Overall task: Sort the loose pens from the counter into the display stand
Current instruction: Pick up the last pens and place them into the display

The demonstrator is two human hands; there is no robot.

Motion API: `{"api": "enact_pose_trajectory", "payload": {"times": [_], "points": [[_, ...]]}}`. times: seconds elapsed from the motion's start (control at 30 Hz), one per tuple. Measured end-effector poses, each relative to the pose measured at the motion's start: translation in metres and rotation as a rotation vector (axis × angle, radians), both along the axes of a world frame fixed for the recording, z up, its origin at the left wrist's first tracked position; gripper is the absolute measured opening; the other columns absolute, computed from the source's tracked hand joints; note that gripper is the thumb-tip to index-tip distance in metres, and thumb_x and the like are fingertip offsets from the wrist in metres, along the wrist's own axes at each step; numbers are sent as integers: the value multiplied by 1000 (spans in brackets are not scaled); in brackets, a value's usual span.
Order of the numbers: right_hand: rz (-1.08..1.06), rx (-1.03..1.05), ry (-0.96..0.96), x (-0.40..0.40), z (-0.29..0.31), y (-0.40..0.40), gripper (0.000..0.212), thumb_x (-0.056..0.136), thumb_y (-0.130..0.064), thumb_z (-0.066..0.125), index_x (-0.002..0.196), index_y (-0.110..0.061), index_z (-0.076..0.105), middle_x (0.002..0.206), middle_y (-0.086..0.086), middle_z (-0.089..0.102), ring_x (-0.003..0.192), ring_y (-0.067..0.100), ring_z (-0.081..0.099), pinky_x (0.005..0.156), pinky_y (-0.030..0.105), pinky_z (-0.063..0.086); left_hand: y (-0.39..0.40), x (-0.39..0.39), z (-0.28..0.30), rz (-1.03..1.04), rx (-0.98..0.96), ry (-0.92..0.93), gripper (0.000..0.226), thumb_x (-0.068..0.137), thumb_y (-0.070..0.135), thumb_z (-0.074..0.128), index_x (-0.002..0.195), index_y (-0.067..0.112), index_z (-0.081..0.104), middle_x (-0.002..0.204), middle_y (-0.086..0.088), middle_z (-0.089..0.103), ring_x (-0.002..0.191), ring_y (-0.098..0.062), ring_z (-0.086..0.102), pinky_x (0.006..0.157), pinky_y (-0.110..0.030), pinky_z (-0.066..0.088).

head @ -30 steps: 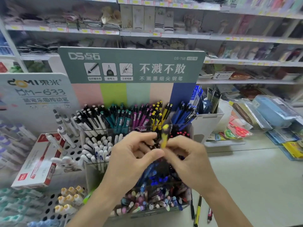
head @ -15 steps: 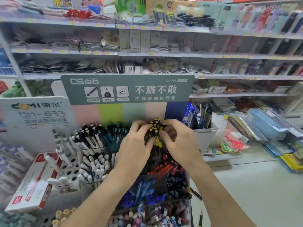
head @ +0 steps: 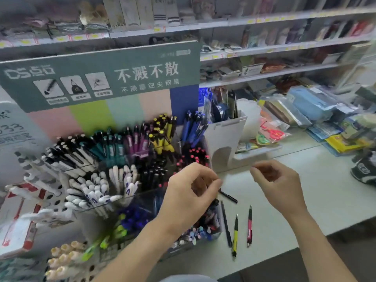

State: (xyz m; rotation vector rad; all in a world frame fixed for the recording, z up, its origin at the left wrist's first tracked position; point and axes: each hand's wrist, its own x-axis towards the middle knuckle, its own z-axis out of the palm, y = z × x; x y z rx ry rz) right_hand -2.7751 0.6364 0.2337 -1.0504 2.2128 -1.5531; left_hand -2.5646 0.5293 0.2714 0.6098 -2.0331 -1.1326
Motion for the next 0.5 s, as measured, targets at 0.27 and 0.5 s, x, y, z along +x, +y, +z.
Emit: {"api": "enact_pose_trajectory", "payload": {"times": [0.27, 0.5], "points": [[-8, 428, -173, -36, -112, 53, 12, 84, -19, 81, 92, -23, 72, 82, -10, 72, 72, 0, 65, 69, 17, 46, 80, -48, -76, -157, 314, -365, 8, 88, 24, 73, 87, 29, 67, 77, 10, 68, 63, -7, 60, 61, -15, 46], [91, 659, -248, -6, -192, 48, 66, 68, -33, 92, 122, -17, 57, 98, -6, 59, 87, 10, 57, 69, 15, 39, 112, -42, -179, 157, 511, -645, 17, 87, 29, 73, 99, 26, 62, 85, 8, 65, 70, -3, 60, 65, -15, 47]]}}
